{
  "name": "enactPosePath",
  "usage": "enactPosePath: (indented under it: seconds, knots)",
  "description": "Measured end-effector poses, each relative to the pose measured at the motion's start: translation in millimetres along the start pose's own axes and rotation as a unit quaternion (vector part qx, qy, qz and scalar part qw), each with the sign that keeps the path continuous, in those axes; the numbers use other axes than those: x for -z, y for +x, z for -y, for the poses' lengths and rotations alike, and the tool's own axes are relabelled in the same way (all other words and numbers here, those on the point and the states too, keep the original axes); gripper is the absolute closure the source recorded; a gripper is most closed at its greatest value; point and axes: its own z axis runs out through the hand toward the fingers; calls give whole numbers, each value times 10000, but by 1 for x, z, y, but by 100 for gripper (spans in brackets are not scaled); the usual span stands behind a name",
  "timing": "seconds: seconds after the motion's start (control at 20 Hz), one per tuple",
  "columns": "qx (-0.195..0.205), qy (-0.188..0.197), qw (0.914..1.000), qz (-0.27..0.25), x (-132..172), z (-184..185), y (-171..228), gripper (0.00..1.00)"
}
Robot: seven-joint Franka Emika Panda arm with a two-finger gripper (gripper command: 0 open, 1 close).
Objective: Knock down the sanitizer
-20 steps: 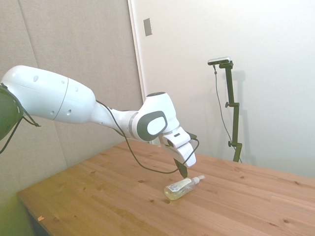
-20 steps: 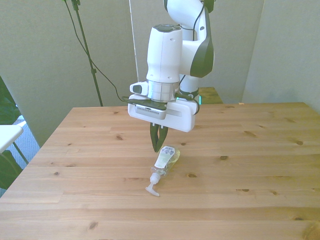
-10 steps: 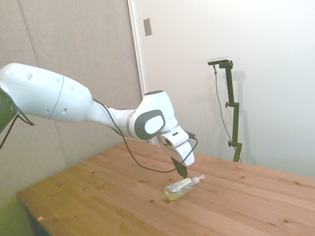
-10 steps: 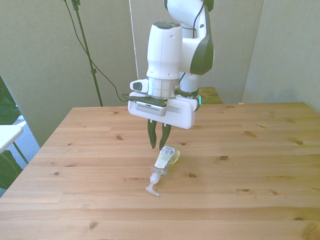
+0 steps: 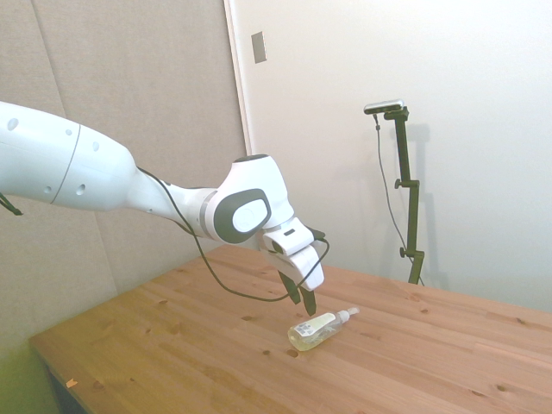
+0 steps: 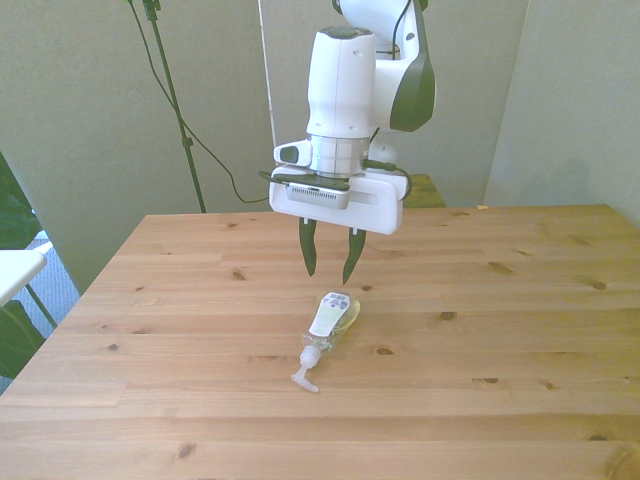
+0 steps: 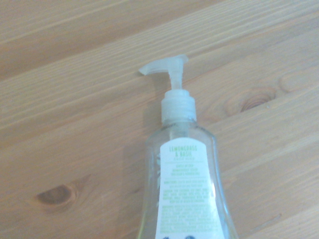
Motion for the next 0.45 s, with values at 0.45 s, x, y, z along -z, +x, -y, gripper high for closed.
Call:
enactPosePath:
  seconds: [0.45]
  knots:
    - [366,46,9992,152,22,-23,-57,0]
